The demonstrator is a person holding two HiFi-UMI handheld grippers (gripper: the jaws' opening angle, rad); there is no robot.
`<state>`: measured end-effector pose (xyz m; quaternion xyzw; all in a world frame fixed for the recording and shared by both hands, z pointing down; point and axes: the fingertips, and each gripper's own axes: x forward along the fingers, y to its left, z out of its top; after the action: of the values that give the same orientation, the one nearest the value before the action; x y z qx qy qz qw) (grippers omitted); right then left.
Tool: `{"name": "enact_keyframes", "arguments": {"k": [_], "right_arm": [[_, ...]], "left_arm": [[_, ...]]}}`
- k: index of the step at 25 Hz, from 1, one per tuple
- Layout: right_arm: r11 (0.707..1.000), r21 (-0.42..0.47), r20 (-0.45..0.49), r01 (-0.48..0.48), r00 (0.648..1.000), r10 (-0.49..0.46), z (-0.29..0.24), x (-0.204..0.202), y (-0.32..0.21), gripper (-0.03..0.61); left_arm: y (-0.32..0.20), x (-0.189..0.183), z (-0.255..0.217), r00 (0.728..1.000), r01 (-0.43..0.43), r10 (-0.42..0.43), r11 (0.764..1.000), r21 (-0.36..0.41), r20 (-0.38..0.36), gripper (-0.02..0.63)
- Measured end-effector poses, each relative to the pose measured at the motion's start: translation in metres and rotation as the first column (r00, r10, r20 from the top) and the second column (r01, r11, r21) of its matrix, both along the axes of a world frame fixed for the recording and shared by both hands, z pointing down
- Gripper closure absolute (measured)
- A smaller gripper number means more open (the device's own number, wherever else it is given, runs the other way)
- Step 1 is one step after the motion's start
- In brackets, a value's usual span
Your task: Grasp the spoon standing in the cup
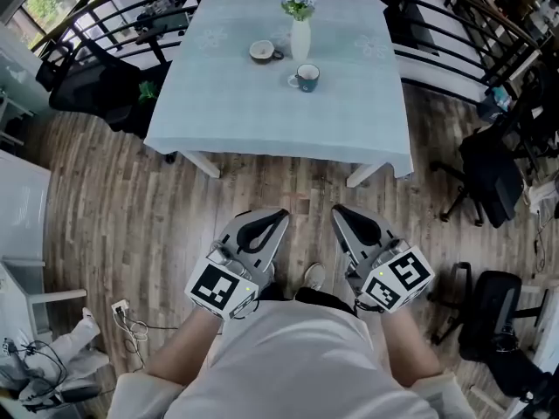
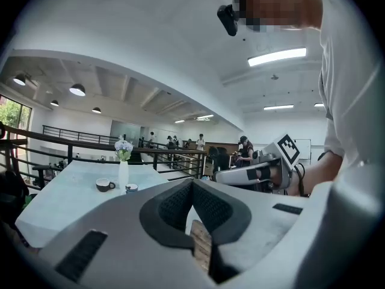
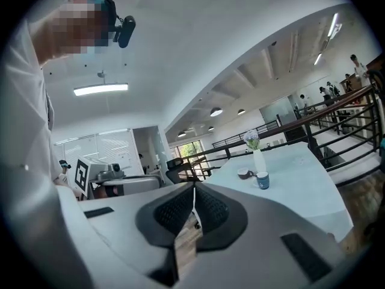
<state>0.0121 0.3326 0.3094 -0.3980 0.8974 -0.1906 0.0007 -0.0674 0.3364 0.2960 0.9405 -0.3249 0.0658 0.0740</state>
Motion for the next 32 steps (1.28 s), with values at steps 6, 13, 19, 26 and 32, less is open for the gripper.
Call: {"name": "enact_keyframes", "arguments": {"k": [6,13,19,26,32], "right_arm": [[1.000,-0.004,-0.001,0.012,1.000,-0.012,0.004,0.029,0.013,0.555],[1.000,-0.013,0.016,0.020,1.000,-0.019,0.011,0.060,0.023,0.555],[1.000,-0.007,0.027,0.020,0.999,-0.019,0.009,0.074,0.012,0.555],[1.000,-0.020,0.026,0.003,1.000,-0.003,0.018,0.086,-0.006,0.557],[0.999,-0.040,0.021,0.002,1.000,-0.001,0.031,0.085,-0.042,0.555]], "left_arm": [[0.015,0.022,0.002,1.000,0.018,-0.018,1.000,0.003,0.003,0.609],[0.029,0.051,0.005,1.000,0.019,-0.019,1.000,0.008,0.008,0.609],[0.019,0.057,0.008,0.999,0.035,-0.035,0.999,0.001,0.015,0.609],[0.000,0.063,0.018,0.999,0.027,-0.027,1.000,-0.006,0.020,0.609],[-0.041,0.061,0.025,1.000,0.026,-0.026,1.000,-0.004,0.007,0.609]]}}
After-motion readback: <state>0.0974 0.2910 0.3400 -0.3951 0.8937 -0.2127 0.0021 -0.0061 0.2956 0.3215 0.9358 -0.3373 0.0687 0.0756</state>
